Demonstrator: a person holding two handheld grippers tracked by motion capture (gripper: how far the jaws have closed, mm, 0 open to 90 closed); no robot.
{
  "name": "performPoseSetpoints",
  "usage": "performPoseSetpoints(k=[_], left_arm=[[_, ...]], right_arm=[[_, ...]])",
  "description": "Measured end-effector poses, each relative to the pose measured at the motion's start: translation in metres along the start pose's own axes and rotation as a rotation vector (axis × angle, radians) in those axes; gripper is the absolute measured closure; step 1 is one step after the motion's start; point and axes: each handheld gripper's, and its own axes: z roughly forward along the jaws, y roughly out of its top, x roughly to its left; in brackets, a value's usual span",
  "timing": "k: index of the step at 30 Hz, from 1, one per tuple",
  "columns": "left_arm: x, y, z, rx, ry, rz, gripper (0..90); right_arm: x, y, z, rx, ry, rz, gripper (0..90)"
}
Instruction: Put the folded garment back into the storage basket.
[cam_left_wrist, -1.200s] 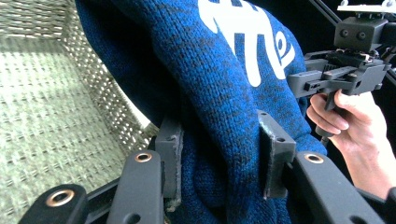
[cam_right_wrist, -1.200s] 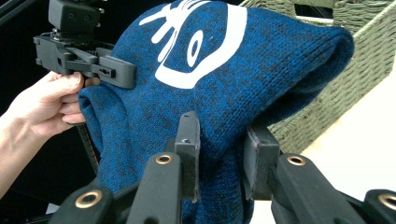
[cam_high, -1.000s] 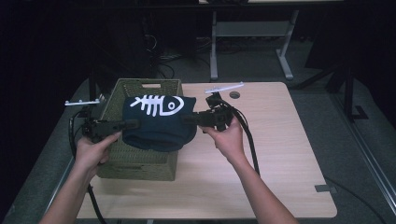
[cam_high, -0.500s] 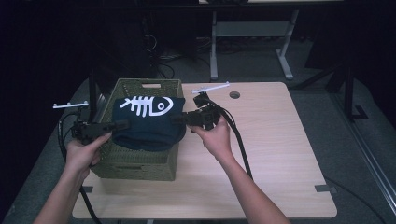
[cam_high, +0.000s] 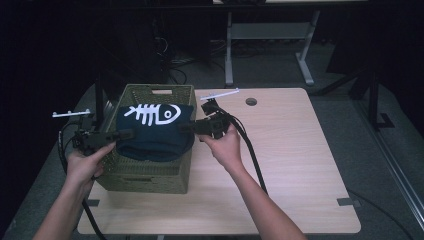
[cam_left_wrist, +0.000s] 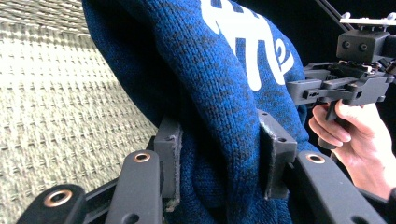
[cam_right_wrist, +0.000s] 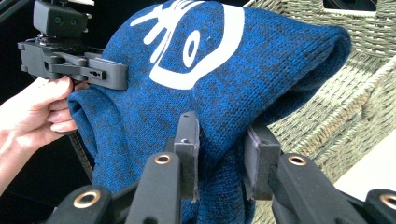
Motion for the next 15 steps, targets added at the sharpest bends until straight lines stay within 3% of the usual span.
performPoseSetpoints(k=[15], left_arm=[[0.015,-0.004,-0.013,-0.017,0.032,-0.033,57.8]], right_arm=[[0.004,0.001,0.024,0.011,0.001,0.005,70.1]])
